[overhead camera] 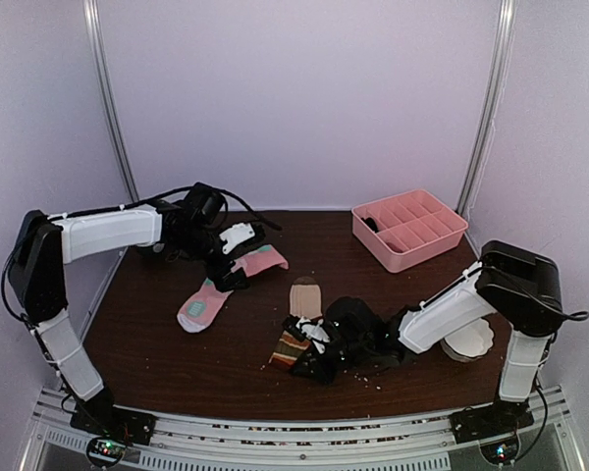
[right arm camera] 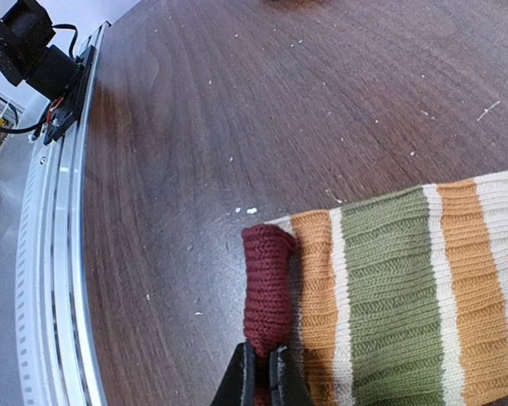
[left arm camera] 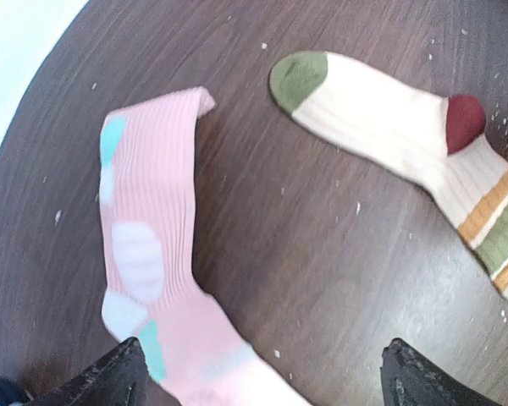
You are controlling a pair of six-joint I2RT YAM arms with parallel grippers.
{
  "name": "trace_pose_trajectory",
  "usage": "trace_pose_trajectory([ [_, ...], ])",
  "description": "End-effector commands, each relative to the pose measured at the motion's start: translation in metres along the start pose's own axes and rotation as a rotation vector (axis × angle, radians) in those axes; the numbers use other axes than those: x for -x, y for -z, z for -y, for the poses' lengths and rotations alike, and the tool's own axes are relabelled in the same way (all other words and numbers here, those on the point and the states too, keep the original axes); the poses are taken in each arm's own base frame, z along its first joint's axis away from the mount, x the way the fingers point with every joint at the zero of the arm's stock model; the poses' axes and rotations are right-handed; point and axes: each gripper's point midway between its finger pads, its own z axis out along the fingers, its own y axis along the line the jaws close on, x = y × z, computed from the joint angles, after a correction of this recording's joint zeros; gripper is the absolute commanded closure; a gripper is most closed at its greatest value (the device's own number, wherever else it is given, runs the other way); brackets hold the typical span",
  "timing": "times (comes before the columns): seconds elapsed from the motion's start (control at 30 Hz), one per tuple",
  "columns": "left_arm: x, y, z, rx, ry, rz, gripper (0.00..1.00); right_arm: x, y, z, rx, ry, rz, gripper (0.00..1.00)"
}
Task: Roll the socks
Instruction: Roll the sock at the center of the board.
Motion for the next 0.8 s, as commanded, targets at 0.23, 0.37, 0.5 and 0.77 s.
trace_pose_trajectory([
  [0.23,0.023,0.047,0.001,0.017,-0.027,0.173,0.25,-0.082,0.004,0.023,-0.041,-0.310,-0.241,1.00],
  [0.37,0.034,0.050,0.025,-0.012,-0.136,0.196,0.48,-0.090,-0.001,0.029,-0.045,-0.425,-0.282,1.00],
  [0.5,0.030,0.036,0.081,-0.123,-0.294,0.181,0.55,-0.092,-0.006,0.033,-0.036,-0.525,-0.309,1.00],
  [0.77,-0.014,-0.008,0.188,-0.377,-0.476,0.107,0.64,-0.092,-0.003,0.045,-0.051,-0.663,-0.313,1.00],
])
